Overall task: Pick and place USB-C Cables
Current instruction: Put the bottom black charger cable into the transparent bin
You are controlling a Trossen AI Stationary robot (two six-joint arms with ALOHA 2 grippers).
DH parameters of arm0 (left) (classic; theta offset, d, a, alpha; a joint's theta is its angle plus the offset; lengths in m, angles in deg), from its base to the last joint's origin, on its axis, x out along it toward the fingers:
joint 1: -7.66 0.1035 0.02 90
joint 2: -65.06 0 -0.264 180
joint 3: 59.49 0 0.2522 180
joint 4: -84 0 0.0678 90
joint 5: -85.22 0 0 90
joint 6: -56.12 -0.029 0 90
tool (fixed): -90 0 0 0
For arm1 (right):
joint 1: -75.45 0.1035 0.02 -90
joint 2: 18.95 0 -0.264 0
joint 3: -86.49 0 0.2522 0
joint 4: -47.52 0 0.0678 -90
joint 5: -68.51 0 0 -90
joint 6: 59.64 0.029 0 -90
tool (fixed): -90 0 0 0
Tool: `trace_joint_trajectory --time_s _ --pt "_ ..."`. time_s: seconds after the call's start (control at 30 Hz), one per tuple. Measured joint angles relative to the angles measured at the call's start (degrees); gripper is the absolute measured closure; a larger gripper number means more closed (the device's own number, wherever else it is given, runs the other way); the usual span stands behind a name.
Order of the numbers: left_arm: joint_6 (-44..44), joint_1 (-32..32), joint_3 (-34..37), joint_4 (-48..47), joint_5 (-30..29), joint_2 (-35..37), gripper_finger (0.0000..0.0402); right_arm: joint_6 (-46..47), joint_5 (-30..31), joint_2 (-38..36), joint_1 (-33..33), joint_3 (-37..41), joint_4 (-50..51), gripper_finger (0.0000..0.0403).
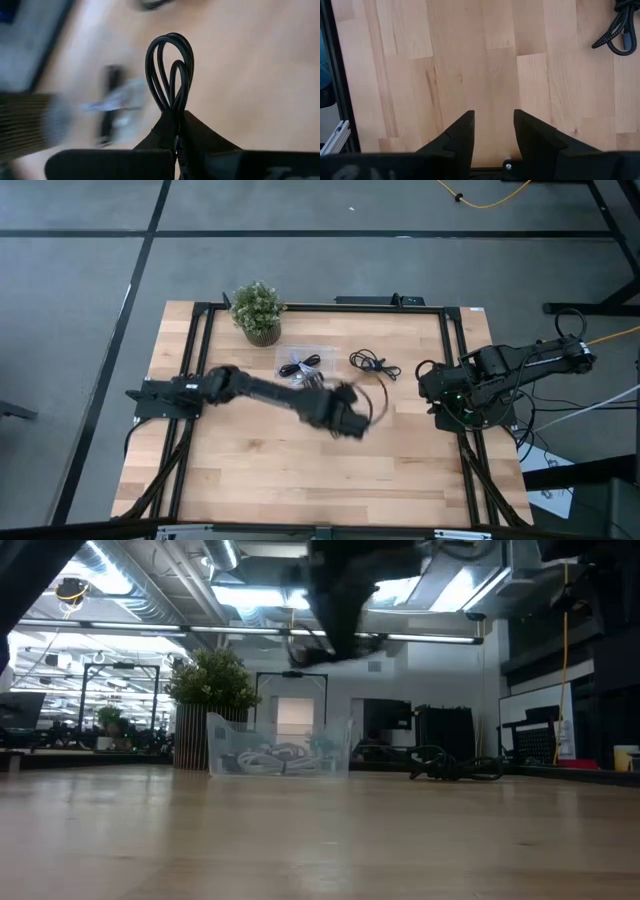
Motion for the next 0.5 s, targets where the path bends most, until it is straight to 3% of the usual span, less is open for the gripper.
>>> trace_joint_trajectory --time_s 0.17,0.3,0.5 --pt "-6.9 7.9 0.1 -4.9 0.2 1.5 0.0398 0.2 0.0 0.0 0.0 0.0 0.0 0.0261" --pt "-16.2 14.6 0.1 -4.3 6.5 1.7 0.039 0.2 0.0 0.0 0.0 0.0 0.1 0.0261" --pt "-19.6 22.0 0.1 -5.6 16.3 1.5 0.0359 0.3 -0.4 0.0 0.0 0.0 0.9 0.0261"
